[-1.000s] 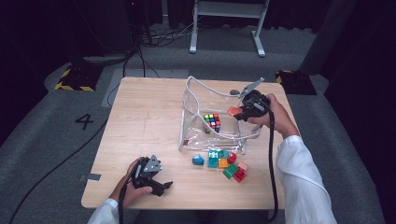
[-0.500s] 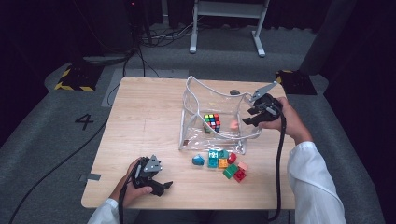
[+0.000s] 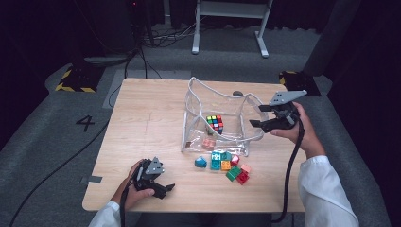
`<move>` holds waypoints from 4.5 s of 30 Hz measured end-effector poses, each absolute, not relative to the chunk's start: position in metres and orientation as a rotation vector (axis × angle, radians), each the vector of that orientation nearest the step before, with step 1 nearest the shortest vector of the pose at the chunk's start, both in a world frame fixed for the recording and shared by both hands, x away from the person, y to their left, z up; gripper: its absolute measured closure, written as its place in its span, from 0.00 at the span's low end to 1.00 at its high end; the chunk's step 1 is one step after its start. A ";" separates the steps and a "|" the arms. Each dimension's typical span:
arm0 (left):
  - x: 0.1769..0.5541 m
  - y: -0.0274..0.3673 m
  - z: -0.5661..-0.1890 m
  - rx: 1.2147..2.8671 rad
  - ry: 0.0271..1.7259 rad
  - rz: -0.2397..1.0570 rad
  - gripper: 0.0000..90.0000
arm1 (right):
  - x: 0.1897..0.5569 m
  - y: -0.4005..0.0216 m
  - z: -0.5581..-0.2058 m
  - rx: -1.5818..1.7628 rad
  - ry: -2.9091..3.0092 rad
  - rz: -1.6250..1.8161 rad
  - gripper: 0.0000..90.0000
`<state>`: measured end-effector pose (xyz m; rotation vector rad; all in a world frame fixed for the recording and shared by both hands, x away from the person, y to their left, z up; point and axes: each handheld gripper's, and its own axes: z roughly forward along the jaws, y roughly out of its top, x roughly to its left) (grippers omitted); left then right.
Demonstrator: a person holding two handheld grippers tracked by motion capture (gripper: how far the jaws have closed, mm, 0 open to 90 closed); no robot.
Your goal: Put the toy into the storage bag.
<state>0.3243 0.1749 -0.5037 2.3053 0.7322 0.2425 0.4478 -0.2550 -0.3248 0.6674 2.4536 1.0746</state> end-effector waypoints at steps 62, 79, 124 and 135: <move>0.323 0.175 -0.504 2.306 0.743 0.239 0.09 | 0.348 -0.265 -0.476 0.796 2.477 1.207 0.53; 0.323 0.175 -0.504 2.306 0.743 0.239 0.09 | 0.359 -0.265 -0.484 0.798 2.496 1.222 0.75; 0.323 0.175 -0.504 2.307 0.742 0.240 0.09 | 0.370 -0.330 -0.415 0.840 2.246 1.261 0.74; 0.323 0.175 -0.504 2.306 0.742 0.240 0.09 | 0.391 -0.335 -0.363 0.806 2.188 1.252 0.74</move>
